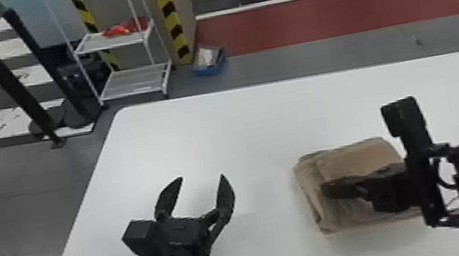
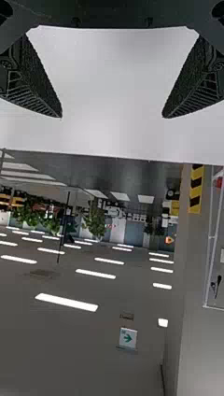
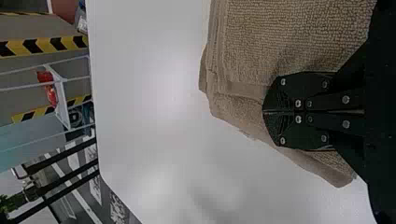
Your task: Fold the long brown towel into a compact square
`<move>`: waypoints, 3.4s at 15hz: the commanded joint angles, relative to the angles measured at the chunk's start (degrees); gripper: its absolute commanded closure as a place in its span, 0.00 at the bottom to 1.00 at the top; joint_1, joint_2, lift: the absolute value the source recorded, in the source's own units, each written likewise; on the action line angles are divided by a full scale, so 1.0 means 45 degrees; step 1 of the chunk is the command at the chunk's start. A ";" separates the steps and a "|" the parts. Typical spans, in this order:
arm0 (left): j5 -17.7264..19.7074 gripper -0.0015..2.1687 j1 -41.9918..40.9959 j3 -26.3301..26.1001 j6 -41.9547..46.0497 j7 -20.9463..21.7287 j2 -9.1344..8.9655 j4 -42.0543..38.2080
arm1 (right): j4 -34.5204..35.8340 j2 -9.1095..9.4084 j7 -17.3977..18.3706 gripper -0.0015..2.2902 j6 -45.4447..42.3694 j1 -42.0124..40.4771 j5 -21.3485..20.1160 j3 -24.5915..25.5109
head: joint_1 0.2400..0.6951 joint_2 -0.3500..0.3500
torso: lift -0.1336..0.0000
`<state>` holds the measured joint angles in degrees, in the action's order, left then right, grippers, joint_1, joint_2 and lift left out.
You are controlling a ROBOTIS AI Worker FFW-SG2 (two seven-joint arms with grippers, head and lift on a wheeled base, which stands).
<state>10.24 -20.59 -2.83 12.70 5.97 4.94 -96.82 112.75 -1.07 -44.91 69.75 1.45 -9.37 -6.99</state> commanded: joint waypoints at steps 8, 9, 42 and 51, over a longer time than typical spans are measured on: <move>0.0223 0.04 0.0084 -0.0016 -0.0040 0.0079 0.0015 0.0051 | 0.3675 -0.1189 -0.2364 0.76 0.3241 -0.2509 0.1790 0.4035 | 1.00 0.62 | 0.08; 0.0223 0.04 0.0084 -0.0016 -0.0040 0.0079 -0.0005 0.0051 | 0.3753 -0.1345 -0.2501 0.76 0.3554 -0.2743 0.1868 0.4484 | 1.00 0.60 | 0.08; 0.0360 0.04 0.0924 -0.0661 -0.0314 0.0059 0.0230 0.0539 | -0.7165 0.0248 0.0370 0.76 -0.4727 0.4386 -0.0554 0.2726 | 1.00 0.53 | 0.08; 0.0419 0.04 0.0983 -0.0680 -0.0392 0.0040 0.0288 0.0617 | -0.6149 0.0248 0.0527 0.76 -0.5977 0.3507 0.0521 0.2980 | 1.00 0.54 | 0.08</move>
<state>12.13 -16.06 -5.89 11.06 6.15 6.24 -94.05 79.86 0.00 -42.55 42.12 19.99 -8.41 5.90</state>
